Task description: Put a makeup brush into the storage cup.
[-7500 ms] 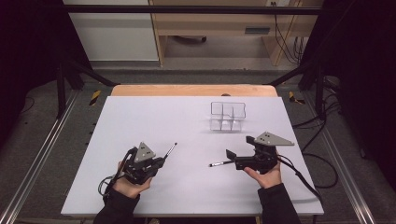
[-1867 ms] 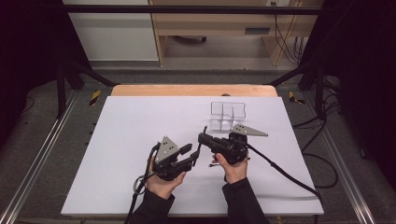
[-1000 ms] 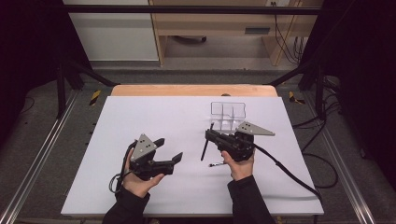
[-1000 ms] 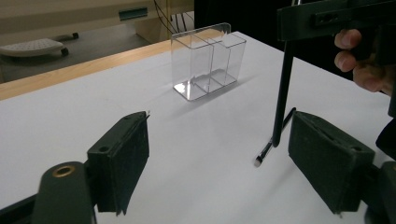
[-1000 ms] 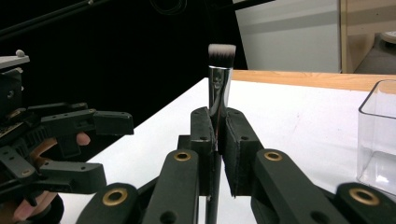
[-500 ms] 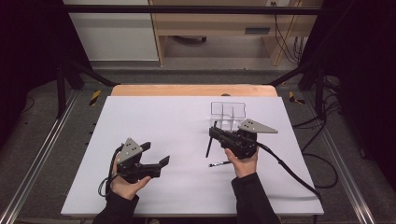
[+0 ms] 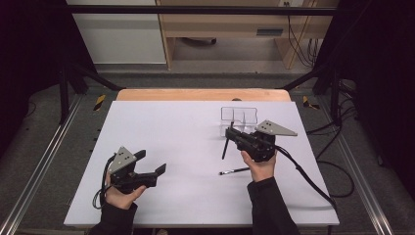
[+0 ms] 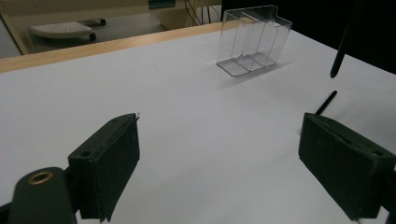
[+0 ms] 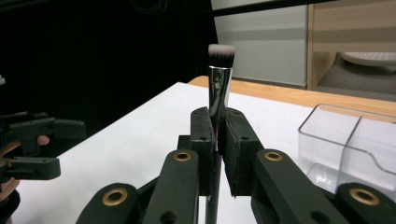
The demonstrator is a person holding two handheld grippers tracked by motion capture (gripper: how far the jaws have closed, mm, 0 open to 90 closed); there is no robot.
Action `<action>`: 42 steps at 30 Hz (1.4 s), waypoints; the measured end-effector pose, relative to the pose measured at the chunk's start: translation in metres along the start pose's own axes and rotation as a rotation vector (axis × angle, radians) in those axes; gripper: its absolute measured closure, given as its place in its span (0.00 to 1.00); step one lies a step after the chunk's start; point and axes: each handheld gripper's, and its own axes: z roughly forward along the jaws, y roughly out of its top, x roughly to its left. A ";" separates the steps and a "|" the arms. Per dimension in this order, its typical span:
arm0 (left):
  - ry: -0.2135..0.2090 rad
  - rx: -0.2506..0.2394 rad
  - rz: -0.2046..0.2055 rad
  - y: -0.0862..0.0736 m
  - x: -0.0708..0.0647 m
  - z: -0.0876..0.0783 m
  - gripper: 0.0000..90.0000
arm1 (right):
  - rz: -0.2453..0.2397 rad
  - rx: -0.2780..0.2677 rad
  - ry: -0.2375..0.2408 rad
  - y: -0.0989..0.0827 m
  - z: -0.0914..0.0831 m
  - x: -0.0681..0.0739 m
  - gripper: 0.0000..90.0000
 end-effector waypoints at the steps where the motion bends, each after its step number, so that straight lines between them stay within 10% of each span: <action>1: 0.004 0.003 0.001 -0.001 0.001 -0.001 0.13 | 0.001 -0.003 -0.003 0.001 -0.001 -0.001 0.93; 42: 0.044 0.011 -0.018 -0.009 0.011 -0.003 0.13 | -0.017 -0.067 -0.216 0.048 0.016 -0.054 0.93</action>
